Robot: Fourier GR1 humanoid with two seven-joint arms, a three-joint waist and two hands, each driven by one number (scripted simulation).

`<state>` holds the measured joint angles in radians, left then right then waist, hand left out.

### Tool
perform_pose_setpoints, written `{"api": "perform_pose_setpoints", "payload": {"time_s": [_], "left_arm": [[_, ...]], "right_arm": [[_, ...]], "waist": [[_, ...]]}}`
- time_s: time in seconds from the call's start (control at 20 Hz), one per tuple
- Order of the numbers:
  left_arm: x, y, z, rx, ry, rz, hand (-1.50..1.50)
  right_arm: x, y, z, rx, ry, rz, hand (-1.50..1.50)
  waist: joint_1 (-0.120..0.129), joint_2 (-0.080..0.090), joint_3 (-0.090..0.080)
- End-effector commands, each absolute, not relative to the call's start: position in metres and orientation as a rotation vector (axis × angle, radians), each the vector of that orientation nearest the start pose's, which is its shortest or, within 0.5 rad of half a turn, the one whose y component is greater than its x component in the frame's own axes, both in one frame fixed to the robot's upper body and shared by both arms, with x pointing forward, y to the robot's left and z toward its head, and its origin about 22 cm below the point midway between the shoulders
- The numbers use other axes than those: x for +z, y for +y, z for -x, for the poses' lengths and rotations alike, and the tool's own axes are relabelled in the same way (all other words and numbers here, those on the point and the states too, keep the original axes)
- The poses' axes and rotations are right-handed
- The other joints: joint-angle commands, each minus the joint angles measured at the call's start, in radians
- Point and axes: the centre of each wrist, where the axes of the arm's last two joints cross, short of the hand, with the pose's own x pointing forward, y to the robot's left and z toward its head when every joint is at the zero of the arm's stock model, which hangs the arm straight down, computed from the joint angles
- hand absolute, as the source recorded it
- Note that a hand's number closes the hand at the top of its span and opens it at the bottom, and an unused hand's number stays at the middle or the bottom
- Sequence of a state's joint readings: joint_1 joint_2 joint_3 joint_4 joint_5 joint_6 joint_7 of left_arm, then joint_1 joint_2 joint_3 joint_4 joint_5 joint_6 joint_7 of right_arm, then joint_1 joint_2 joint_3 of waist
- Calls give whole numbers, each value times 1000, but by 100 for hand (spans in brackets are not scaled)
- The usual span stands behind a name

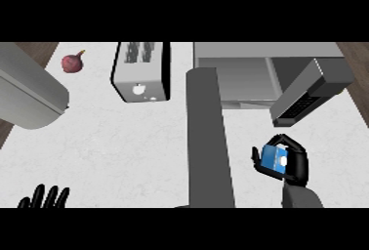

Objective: Pick up the milk, place it into the microwave and close the microwave

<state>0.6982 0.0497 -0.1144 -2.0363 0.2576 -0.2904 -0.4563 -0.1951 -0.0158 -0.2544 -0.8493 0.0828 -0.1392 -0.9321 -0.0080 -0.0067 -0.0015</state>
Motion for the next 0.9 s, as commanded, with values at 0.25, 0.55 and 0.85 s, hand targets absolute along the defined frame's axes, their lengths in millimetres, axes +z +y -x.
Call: {"api": "perform_pose_setpoints", "payload": {"time_s": [0.25, 0.55, 0.85], "left_arm": [[6, 260, -68, 186, -1898, 220, -150], [11, 250, -67, 179, -1896, 209, -150], [-7, 265, -82, 204, -1887, 210, -150]], "right_arm": [[-67, -241, -199, -52, -1968, 158, 150], [-30, -224, -208, -196, -1973, -30, 150], [-30, -192, -252, -90, -2010, 117, 150]], "waist": [[1, 0, 0], [9, 3, 1], [18, 8, 1]]}}
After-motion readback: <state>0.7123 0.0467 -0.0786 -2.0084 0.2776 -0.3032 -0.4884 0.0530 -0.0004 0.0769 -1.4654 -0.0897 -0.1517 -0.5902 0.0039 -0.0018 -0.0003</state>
